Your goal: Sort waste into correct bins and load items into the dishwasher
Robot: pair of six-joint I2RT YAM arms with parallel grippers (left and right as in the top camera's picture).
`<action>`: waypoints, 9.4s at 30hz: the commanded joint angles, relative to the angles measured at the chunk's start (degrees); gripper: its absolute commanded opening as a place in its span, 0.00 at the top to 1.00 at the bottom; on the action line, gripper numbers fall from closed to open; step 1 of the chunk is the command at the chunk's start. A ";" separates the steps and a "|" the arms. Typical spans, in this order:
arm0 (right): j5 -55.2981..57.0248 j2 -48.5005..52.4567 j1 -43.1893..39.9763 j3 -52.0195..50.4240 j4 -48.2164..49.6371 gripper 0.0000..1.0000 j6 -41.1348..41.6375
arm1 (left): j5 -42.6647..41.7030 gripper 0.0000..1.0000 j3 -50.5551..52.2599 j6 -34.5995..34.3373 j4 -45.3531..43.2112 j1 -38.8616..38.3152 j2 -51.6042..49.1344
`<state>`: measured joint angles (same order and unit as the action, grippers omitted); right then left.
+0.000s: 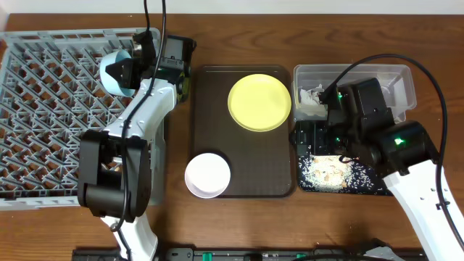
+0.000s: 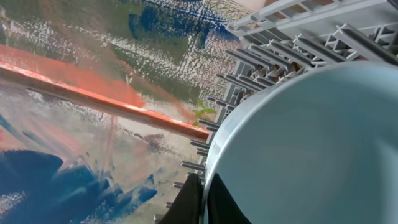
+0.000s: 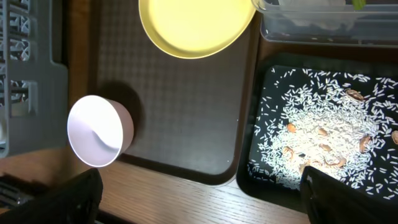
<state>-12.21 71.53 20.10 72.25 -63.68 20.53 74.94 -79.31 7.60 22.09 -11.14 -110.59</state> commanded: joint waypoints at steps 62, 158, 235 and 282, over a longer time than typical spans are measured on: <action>-0.11 0.09 -0.15 0.07 -0.02 0.01 -0.44 | -74.79 0.50 2.58 -22.75 40.74 -7.96 31.63; -0.09 0.11 -0.15 0.07 2.51 0.01 -1.97 | -11.98 0.92 15.34 -39.65 42.82 -4.09 13.97; -0.28 0.09 -0.15 0.07 -0.37 0.01 -1.75 | -41.13 0.94 -0.63 -18.08 24.35 -3.04 25.83; 0.39 0.11 -0.20 0.07 -0.79 0.01 -2.62 | -28.11 0.94 0.13 28.39 4.11 17.27 18.58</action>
<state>-12.08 71.53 20.10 72.25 -64.64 18.79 49.08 -79.20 35.86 26.46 5.91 -92.27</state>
